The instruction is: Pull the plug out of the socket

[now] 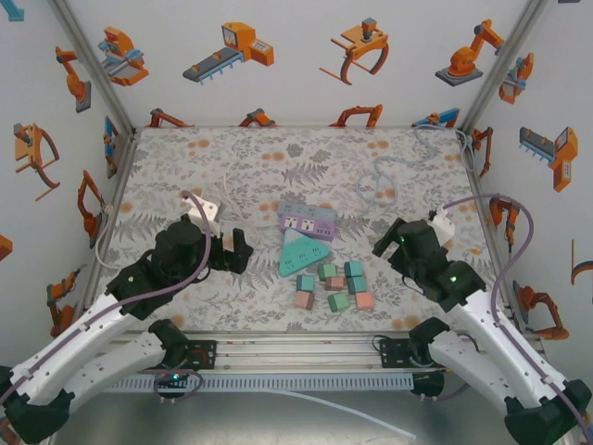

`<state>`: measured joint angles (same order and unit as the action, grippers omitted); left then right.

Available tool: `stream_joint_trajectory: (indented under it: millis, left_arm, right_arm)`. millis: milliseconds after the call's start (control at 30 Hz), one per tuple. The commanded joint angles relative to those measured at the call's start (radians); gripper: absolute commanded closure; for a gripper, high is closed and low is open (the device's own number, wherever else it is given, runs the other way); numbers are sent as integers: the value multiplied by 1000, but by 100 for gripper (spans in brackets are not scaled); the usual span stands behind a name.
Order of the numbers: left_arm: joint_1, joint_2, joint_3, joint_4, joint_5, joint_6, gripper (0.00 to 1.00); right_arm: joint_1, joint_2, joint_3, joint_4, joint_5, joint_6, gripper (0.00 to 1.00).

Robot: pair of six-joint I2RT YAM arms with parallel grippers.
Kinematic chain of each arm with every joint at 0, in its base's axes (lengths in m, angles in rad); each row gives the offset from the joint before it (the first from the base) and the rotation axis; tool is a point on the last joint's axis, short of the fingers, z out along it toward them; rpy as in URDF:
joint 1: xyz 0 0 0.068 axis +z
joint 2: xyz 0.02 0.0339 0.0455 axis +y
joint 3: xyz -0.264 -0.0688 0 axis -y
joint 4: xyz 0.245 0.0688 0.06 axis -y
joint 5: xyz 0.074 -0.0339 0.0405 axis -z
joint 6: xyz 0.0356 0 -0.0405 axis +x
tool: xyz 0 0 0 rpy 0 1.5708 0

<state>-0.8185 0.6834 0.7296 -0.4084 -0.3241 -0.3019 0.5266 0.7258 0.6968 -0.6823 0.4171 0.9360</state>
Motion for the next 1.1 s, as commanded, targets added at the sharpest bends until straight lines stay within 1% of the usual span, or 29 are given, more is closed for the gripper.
stream_joint_trajectory:
  millis: [0,33,67,100,167,233,267,300,367,467,500,533,600,633,667,700,733,767,800,833,867,900,933,967,1000,1033,1067]
  left_arm:
    - [9,-46,-67,57,-482,-50,3]
    - [20,-62,-93,78,-563,-44,3]
    - [35,-72,-114,98,-602,-39,3]
    - [64,-85,-142,126,-615,-28,3]
    - [133,-99,-211,228,-593,7,3]
    - [217,-86,-285,357,-566,38,3]
    - [249,-71,-312,403,-564,57,3]
    - [280,-44,-335,450,-575,73,3]
    - [337,27,-354,520,-588,100,3]
    - [422,158,-346,601,-571,156,3]
    - [455,201,-354,657,-543,173,3]
    - [489,237,-366,720,-503,181,3]
    - [591,311,-396,847,-311,167,3]
    - [633,347,-403,885,-234,146,3]
    - [679,399,-398,916,-156,126,3]
    - [712,455,-383,941,-103,120,3]
    - [731,503,-368,955,-70,124,3]
    - [742,558,-348,967,-49,146,3]
    - [752,612,-337,1001,-33,162,3]
    - [767,660,-336,1063,-5,170,3]
    - [779,686,-314,1056,39,180,3]
    - [785,701,-293,1039,66,191,3]
    - [792,734,-312,1112,77,196,3]
    - [805,795,-344,1228,98,193,3]
    - [802,831,-353,1286,132,210,3]
    - [801,855,-337,1273,138,212,3]
    - [797,860,-346,1297,146,221,3]
  right_arm:
    - [-10,33,10,105,390,-277,1]
    - [-23,41,-12,173,449,-349,1]
    - [-41,49,-36,241,475,-415,0]
    - [-74,59,-69,324,484,-481,0]
    - [-162,85,-138,468,434,-552,0]
    - [-268,131,-211,619,332,-594,0]
    - [-301,155,-248,702,297,-629,0]
    - [-328,191,-295,823,262,-675,0]
    - [-365,273,-348,986,224,-727,0]
    - [-412,432,-350,1129,164,-739,0]
    - [-421,484,-344,1188,142,-762,0]
    - [-424,524,-324,1206,120,-772,0]
    - [-429,605,-306,1307,89,-807,0]
    - [-432,640,-300,1363,80,-830,0]
    - [-435,689,-296,1424,47,-869,0]
    - [-450,763,-304,1516,-1,-882,0]
    - [-473,784,-290,1520,-54,-870,1]
    - [-513,757,-291,1458,-140,-838,3]
    - [-536,803,-339,1576,-218,-839,2]
    - [-538,847,-380,1732,-217,-851,1]
    - [-548,794,-394,1665,-253,-836,0]
    - [-555,819,-398,1721,-269,-842,0]
    - [-555,830,-389,1725,-283,-844,0]
    - [-557,804,-373,1650,-290,-840,0]
    - [-557,824,-365,1670,-281,-844,0]
    - [-557,813,-360,1638,-261,-828,1]
    - [-557,811,-365,1643,-245,-829,1]
